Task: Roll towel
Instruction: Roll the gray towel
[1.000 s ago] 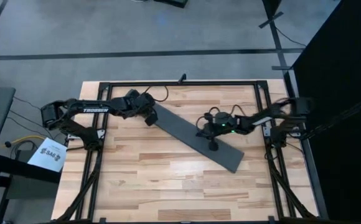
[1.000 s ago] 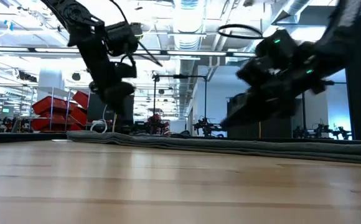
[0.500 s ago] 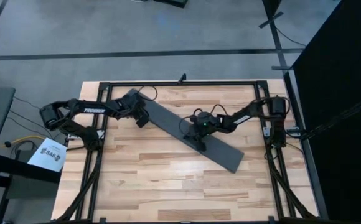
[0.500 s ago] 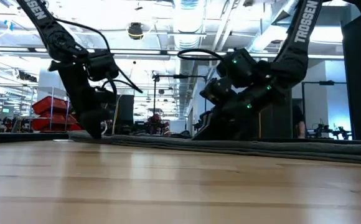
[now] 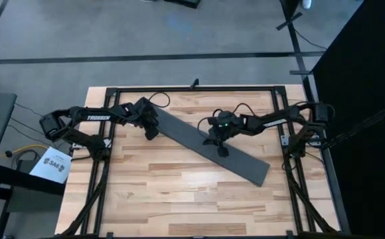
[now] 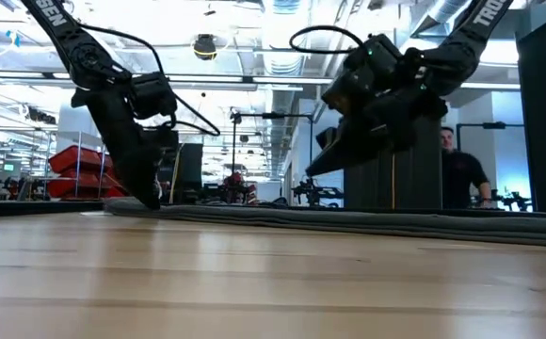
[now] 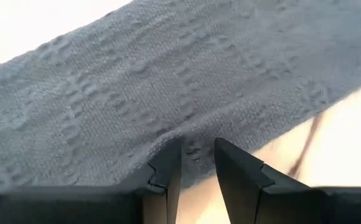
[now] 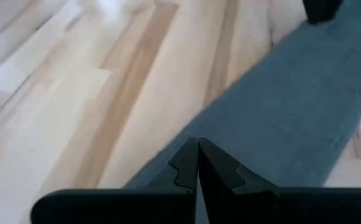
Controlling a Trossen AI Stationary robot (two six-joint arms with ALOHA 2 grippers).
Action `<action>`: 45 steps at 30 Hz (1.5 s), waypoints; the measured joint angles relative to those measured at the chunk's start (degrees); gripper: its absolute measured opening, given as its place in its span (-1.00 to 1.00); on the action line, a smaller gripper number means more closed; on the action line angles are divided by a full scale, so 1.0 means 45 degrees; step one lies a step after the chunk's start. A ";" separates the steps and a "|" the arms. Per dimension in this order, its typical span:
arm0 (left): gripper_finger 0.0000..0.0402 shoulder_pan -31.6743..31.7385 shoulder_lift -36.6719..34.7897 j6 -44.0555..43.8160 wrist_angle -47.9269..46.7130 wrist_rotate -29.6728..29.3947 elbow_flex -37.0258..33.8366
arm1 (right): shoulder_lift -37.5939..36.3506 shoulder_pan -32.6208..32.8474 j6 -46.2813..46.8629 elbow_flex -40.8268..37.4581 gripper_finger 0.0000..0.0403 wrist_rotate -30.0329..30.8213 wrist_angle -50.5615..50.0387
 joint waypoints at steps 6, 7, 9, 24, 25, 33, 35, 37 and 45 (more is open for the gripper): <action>-0.59 -0.0096 -0.0688 -0.0261 0.0266 0.0205 0.0313 | 0.0683 -0.0062 0.0026 -0.0257 -1.00 0.0040 -0.0230; -0.59 -0.0135 -0.0916 -0.0179 0.0503 0.0195 0.0458 | 0.0648 -0.0098 0.0004 -0.0282 -1.00 0.0045 -0.0136; -0.59 -0.0236 -0.1394 0.0171 0.1734 0.0191 0.0665 | 0.0263 -0.0296 -0.0091 -0.0384 -1.00 0.0169 0.0108; -0.59 -0.0797 -0.0762 0.1883 1.3482 0.2851 0.0729 | -0.3188 -0.3765 -0.1853 -0.1399 -1.00 0.0715 -0.2023; -0.59 -0.0793 -0.0618 0.1850 1.3554 0.2822 0.0729 | -0.3164 -0.4019 -0.2057 -0.1404 -1.00 0.0720 -0.2331; -0.59 -0.0508 0.0653 0.2197 1.3482 0.1976 0.0847 | -0.3133 -0.5090 -0.3008 -0.1404 -1.00 0.0715 -0.2884; -0.59 -0.0294 0.0700 0.2164 1.3513 0.1754 0.1128 | -0.3133 -0.5122 -0.2917 -0.1404 -1.00 0.0715 -0.2903; -0.59 -0.0129 0.0685 0.1789 1.3482 0.1715 0.1334 | -0.3133 -0.5083 -0.2275 -0.1399 -1.00 0.0710 -0.3084; -0.59 -0.0042 0.0681 0.1779 1.2771 0.1760 0.2105 | -0.3138 -0.4307 -0.0948 0.0330 -1.00 0.0669 -0.8229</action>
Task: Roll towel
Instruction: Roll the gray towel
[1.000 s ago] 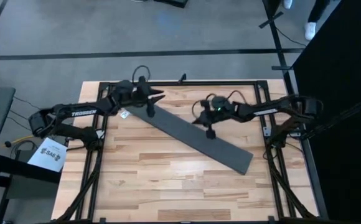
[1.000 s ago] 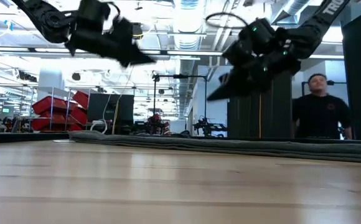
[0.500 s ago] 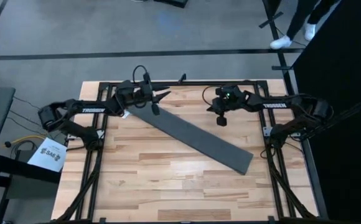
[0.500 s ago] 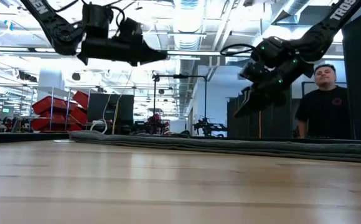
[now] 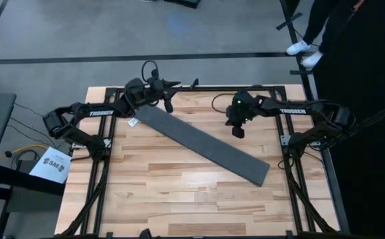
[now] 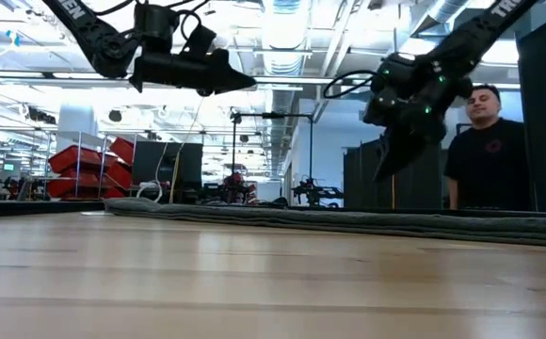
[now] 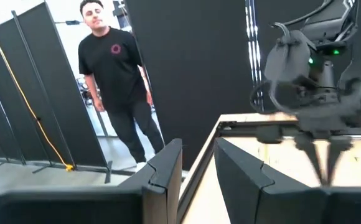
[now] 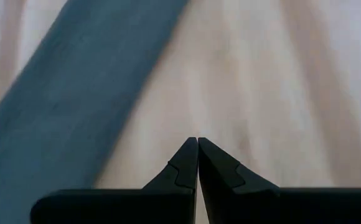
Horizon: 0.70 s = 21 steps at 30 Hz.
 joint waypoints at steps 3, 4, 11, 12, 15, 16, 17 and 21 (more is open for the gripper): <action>-0.59 -0.0026 0.0000 -0.0159 -0.0021 0.0000 0.0149 | -0.0005 0.0208 0.0303 0.0912 -1.00 -0.0003 -0.2188; -0.59 -0.0054 0.0000 -0.0174 0.0017 0.0005 0.0149 | -0.0010 0.0274 0.0438 0.1140 -1.00 -0.0007 -0.2814; -0.59 -0.0083 0.0000 0.0309 0.0190 0.0024 0.0149 | -0.0015 0.0643 0.0134 0.1813 -1.00 -0.0031 -0.4658; -0.59 -0.0083 0.0000 0.0313 0.0189 0.0024 0.0149 | -0.0015 0.0643 -0.0246 0.1817 -1.00 -0.0027 -0.4659; -0.59 -0.0083 0.0000 0.0365 0.0201 0.0024 0.0149 | -0.0015 0.0634 -0.2223 0.1817 -1.00 -0.0027 -0.4684; -0.59 -0.0083 0.0000 0.0352 0.0174 0.0029 0.0149 | -0.0015 0.0633 -0.2891 0.1817 -1.00 -0.0027 -0.4687; -0.59 -0.0083 0.0000 0.0310 0.0135 0.0024 0.0149 | -0.0015 0.0633 -0.3400 0.1817 -1.00 -0.0027 -0.4711; -0.59 -0.0083 0.0000 0.0308 -0.0119 0.0024 0.0149 | -0.0015 0.0633 -0.3965 0.1817 -1.00 -0.0027 -0.4745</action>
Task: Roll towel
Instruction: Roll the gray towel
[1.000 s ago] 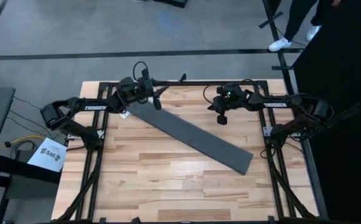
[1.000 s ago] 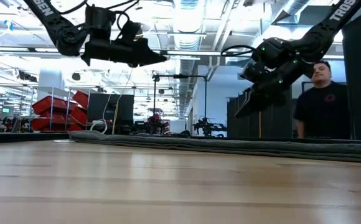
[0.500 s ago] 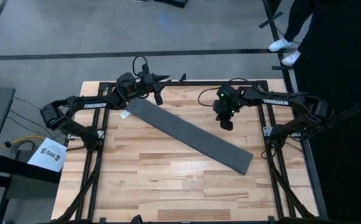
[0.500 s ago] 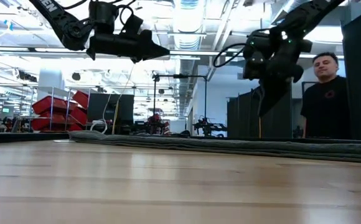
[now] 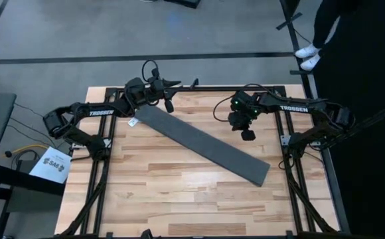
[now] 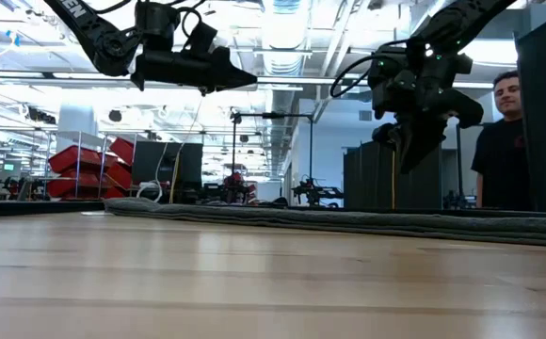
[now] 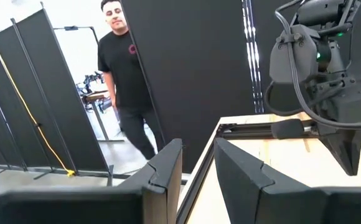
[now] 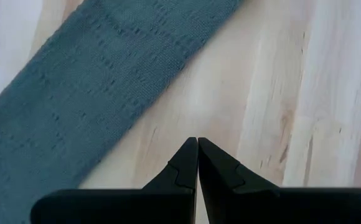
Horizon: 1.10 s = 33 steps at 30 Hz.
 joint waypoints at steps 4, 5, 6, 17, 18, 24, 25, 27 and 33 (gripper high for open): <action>-0.59 0.0000 0.0000 0.0053 -0.0135 0.0000 0.0000 | 0.0000 -0.0005 0.0422 0.0000 -1.00 0.0004 0.0107; -0.59 0.0000 0.0000 0.0053 -0.0140 0.0000 0.0000 | 0.0000 -0.0005 0.0419 0.0000 -1.00 0.0005 0.0110; -0.59 0.0000 0.0000 0.0053 -0.0144 0.0000 0.0000 | 0.0000 -0.0005 0.0424 0.0000 -1.00 0.0001 0.0108; -0.59 0.0000 0.0000 0.0211 0.0117 -0.0005 0.0000 | 0.0000 0.0449 0.3471 0.0023 -1.00 0.0012 -0.0001; -0.59 0.0000 0.0000 0.0084 0.0130 -0.0005 0.0001 | 0.0000 0.0555 0.3871 0.0070 -1.00 0.0020 -0.0200; -0.59 -0.0129 0.0000 -0.0144 -0.2032 -0.0019 0.0917 | 0.0005 0.2008 0.5967 0.0702 -1.00 0.0694 -0.0485; -0.59 -0.0221 0.0000 0.0064 -0.2631 -0.0027 0.1104 | 0.0005 0.2302 0.6027 0.0704 -0.99 0.0701 -0.0200; -0.59 -0.0438 0.0000 0.0535 -0.3712 -0.0015 0.1407 | 0.0005 0.2842 0.6013 0.0634 -0.95 0.0839 0.0635; -0.59 -0.0675 -0.0008 0.1405 -0.7551 -0.0645 0.2250 | 0.0015 0.3627 0.5898 0.0583 -0.82 0.2349 0.1960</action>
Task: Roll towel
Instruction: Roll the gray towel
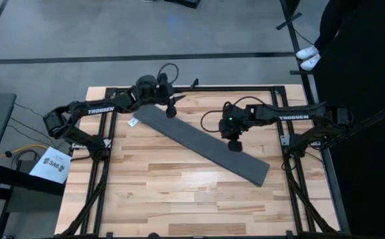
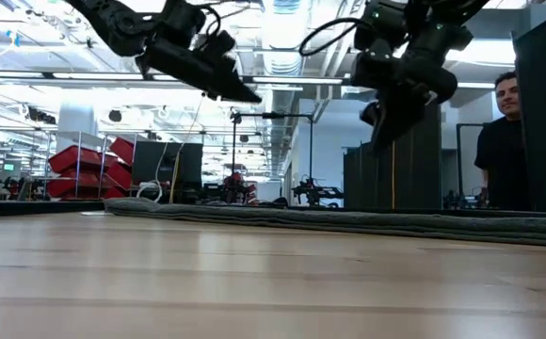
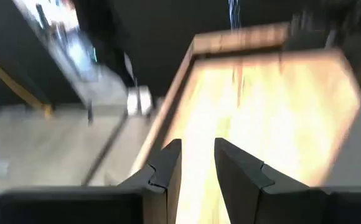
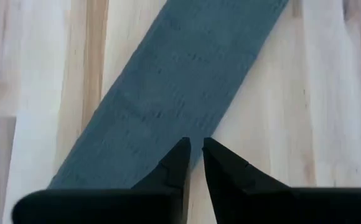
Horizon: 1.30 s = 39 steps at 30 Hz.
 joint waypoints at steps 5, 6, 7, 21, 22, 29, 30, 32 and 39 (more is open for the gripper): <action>-0.59 0.0000 -0.0012 -0.0395 -0.3361 -0.0924 0.0397 | 0.0001 -0.0203 -0.0483 -0.0005 -0.79 0.0039 0.0344; -0.59 0.0004 -0.0016 -0.0565 -0.3647 -0.0933 0.0396 | 0.0005 -0.0288 -0.0592 -0.0007 -0.79 0.0038 0.0477; -0.59 0.0032 -0.0016 -0.0731 -0.3838 -0.0957 0.0392 | 0.0004 -0.0360 -0.0640 -0.0010 -0.79 0.0040 0.0635; -0.59 0.0971 0.0004 -0.4044 -0.6614 -0.1837 -0.0103 | 0.0005 -0.0907 -0.3542 -0.0010 -0.79 0.0026 0.1622; -0.59 0.0967 0.0004 -0.4179 -0.6627 -0.1837 -0.0108 | 0.0005 -0.0902 -0.3581 -0.0010 -0.79 0.0017 0.1683; -0.59 0.1079 0.1174 -0.5343 -0.6717 -0.2060 -0.0139 | 0.0005 -0.0887 -0.3615 -0.0029 -0.79 -0.0019 0.1805; -0.59 0.1188 0.1522 -0.5264 -0.6777 -0.2066 -0.0136 | 0.0005 -0.0887 -0.3678 -0.0101 -0.80 -0.0029 0.1956; -0.59 0.1519 0.2051 -0.4711 -0.7290 -0.2104 0.0041 | 0.0005 -0.0887 -0.3892 -0.0399 -0.83 -0.0048 0.2484; -0.59 0.1928 0.2272 -0.4257 -0.7233 -0.2057 0.0460 | 0.0005 -0.0887 -0.3456 -0.0529 -0.99 -0.0063 0.2651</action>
